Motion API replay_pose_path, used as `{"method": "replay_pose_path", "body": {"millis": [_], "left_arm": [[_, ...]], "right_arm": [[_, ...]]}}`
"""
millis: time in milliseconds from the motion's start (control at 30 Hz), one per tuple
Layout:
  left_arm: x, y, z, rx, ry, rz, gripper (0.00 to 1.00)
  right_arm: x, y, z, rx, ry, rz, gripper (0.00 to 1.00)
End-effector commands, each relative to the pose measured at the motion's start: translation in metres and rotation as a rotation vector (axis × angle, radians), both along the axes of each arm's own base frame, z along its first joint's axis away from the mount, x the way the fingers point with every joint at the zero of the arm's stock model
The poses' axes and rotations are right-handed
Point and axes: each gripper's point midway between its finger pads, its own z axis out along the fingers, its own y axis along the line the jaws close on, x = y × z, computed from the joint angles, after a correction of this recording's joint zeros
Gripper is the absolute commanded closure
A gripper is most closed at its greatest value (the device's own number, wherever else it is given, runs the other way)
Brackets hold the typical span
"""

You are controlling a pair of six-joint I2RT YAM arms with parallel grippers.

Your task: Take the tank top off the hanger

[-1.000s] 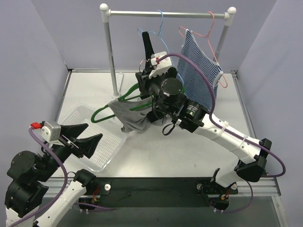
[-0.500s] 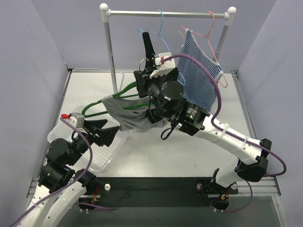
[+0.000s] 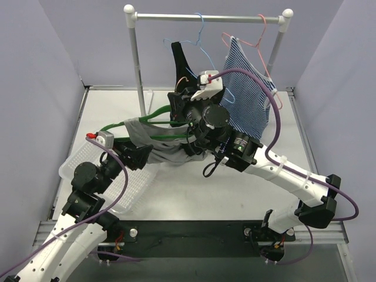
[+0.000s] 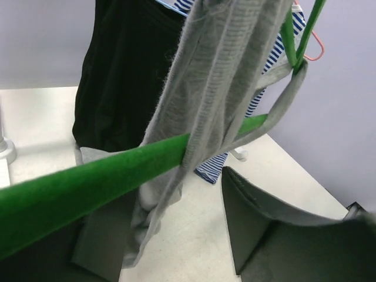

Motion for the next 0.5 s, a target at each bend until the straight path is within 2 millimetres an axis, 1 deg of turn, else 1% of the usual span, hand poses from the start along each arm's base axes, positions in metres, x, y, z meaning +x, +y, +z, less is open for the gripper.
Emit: {"method": "replay_pose_path", "body": {"millis": [0,33,67,133,167,233,267,333,367,400,433,467], "left_arm": [[0.004,0.001,0.021,0.003,-0.100,0.017,0.42],[0.004,0.001,0.021,0.006,-0.105,0.015,0.53],[0.003,0.000,0.021,0.010,-0.104,0.009,0.73],[0.000,-0.001,0.020,0.008,-0.101,-0.008,0.88],[-0.001,-0.002,0.019,0.006,-0.096,-0.013,1.00],[-0.007,-0.002,0.019,0.000,-0.087,-0.029,1.00],[-0.010,-0.002,0.017,0.005,-0.074,-0.039,1.00],[-0.020,-0.001,0.026,-0.001,-0.092,-0.061,1.00],[-0.023,0.000,0.020,0.014,-0.062,-0.063,1.00],[-0.029,0.004,0.031,0.004,-0.084,-0.061,1.00],[-0.032,0.006,0.034,0.006,-0.084,-0.059,1.00],[-0.035,0.008,0.030,0.019,-0.062,-0.058,1.00]], "right_arm": [[-0.016,-0.018,0.050,0.200,-0.051,0.022,1.00],[-0.017,-0.019,0.050,0.200,-0.053,0.023,1.00],[-0.016,-0.019,0.047,0.194,-0.052,0.020,1.00],[-0.016,-0.024,0.046,0.185,-0.053,0.005,1.00],[-0.013,-0.026,0.042,0.174,-0.050,-0.008,1.00],[-0.008,-0.035,0.037,0.173,-0.035,-0.041,1.00],[-0.005,-0.040,0.031,0.160,-0.021,-0.054,1.00],[-0.003,-0.045,0.024,0.166,-0.003,-0.054,1.00],[-0.004,-0.051,0.024,0.168,-0.003,-0.056,1.00],[-0.002,-0.053,0.012,0.148,0.008,-0.062,1.00],[-0.002,-0.056,0.007,0.142,0.013,-0.065,1.00],[-0.004,-0.063,0.007,0.145,0.011,-0.068,1.00]]}}
